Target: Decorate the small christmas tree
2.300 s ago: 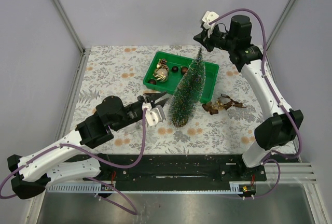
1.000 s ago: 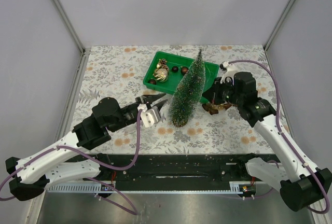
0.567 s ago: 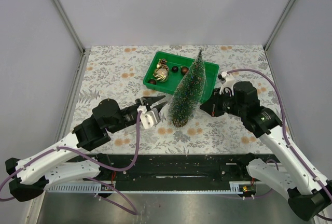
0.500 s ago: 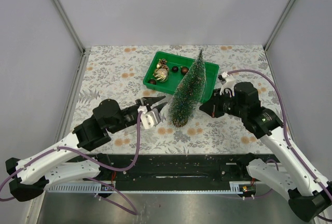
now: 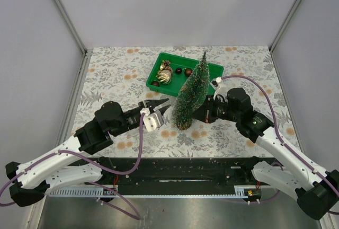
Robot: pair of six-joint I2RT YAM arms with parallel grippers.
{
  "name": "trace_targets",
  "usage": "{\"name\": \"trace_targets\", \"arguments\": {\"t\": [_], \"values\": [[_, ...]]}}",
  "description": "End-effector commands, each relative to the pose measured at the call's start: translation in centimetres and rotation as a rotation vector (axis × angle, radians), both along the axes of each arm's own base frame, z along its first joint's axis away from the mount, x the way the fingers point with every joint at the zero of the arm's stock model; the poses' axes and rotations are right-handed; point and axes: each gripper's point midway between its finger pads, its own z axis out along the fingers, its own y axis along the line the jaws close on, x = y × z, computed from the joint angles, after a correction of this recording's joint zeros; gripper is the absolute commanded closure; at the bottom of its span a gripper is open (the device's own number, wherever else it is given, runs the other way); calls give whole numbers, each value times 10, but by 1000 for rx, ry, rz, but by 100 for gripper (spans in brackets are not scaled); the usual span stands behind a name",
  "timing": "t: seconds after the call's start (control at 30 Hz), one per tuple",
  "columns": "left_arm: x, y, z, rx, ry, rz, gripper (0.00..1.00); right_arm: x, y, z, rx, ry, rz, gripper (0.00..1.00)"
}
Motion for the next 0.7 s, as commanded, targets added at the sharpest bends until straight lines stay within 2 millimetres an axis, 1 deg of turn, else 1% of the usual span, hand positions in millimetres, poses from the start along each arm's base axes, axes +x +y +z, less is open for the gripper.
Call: {"name": "trace_targets", "arguments": {"t": [0.0, 0.17, 0.3, 0.37, 0.4, 0.5, 0.67], "values": [[-3, 1, 14, -49, -15, -16, 72, 10, 11, 24, 103, -54, -52, 100], [-3, 0, 14, -49, -18, -17, 72, 14, 14, 23, 150, -55, -116, 100], [-2, -1, 16, -51, -18, -17, 72, 11, 25, 13, 151, -32, -102, 100], [-2, -1, 16, -51, -18, -16, 72, 8, 30, 4, 134, -10, -94, 100], [-2, -1, 16, -51, -18, -16, 72, 9, 34, 9, 151, -28, -90, 100], [-2, -2, 15, -47, -19, -17, 72, 9, 38, 1, 142, -21, -97, 100], [-2, -2, 15, -46, -18, -19, 72, 11, 37, -15, 124, -17, -153, 100]]}}
